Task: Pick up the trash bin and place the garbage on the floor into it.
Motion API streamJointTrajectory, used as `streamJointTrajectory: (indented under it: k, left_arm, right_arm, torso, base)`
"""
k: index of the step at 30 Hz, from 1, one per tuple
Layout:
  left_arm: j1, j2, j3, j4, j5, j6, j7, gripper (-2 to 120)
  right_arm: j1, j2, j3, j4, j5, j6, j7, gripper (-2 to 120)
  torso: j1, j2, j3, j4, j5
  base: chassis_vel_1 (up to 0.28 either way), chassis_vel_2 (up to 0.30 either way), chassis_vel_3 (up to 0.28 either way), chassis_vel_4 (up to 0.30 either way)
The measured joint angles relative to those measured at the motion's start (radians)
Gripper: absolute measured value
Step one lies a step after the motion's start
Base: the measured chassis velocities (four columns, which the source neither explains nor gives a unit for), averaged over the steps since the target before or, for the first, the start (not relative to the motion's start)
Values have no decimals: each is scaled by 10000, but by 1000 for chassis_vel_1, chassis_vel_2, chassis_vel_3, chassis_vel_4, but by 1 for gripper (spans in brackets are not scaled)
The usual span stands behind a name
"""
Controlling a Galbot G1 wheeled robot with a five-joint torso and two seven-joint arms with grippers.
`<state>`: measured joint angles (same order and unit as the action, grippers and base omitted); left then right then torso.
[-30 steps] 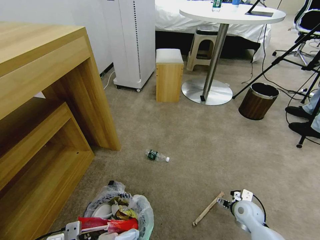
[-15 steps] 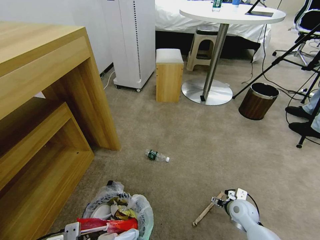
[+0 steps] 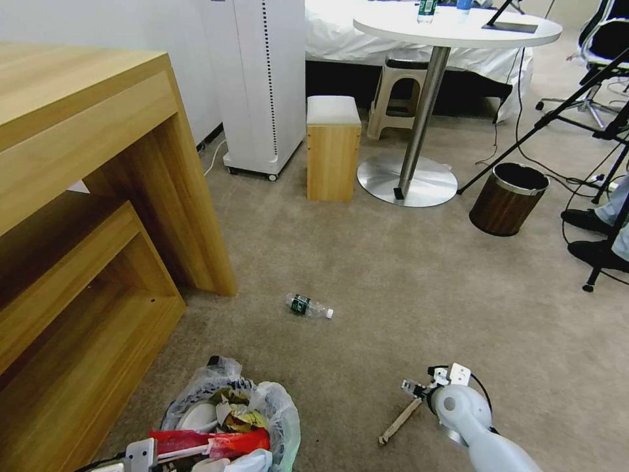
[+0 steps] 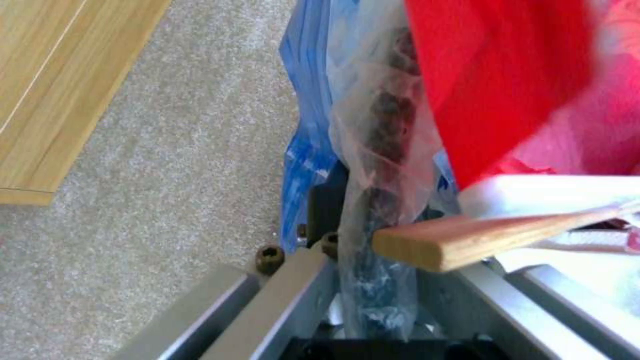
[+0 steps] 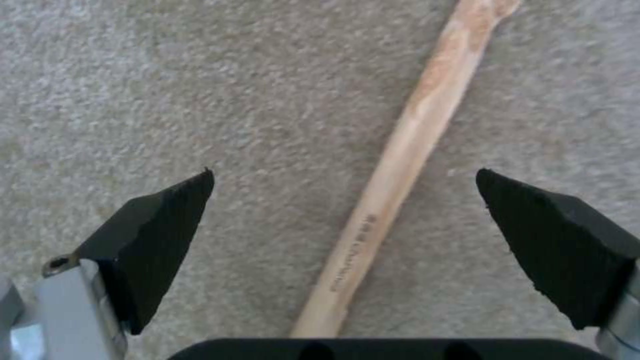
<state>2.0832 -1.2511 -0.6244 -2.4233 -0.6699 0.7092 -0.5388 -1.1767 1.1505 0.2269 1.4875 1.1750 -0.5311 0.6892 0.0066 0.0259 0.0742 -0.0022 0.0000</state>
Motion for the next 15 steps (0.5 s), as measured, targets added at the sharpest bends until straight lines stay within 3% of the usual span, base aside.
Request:
streamJointTrajectory:
  k: [15]
  left_arm:
    - [-220,420,18,183,-354,-17,-77,0]
  right_arm:
    - [306,262,-152,-421,-222,64,208,100]
  torso:
    - [0,0,0,-1,-1]
  base:
    - [0,0,0,0]
